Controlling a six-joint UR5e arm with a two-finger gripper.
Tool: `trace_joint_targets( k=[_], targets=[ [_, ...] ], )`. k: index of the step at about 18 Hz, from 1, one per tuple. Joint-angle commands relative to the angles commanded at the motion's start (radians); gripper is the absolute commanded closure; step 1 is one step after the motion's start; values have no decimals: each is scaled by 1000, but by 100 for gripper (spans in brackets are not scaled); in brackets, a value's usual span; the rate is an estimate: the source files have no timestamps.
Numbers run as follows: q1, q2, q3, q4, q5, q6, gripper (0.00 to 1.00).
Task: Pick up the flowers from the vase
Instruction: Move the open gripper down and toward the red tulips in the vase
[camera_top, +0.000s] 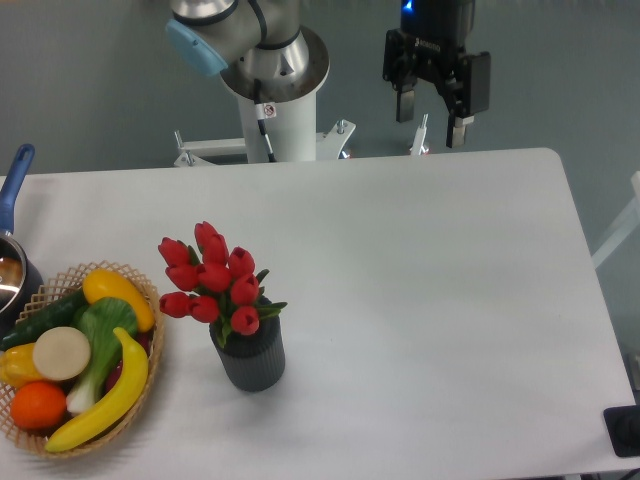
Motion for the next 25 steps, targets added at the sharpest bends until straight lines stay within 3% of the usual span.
trace_joint_targets(
  k=[11, 22, 25],
  targets=[
    [-9, 5, -14, -3, -25, -5, 0],
    [-23, 31, -100, 32, -101, -190, 0],
    [-37, 34, -146, 44, -211, -299, 0]
  ],
)
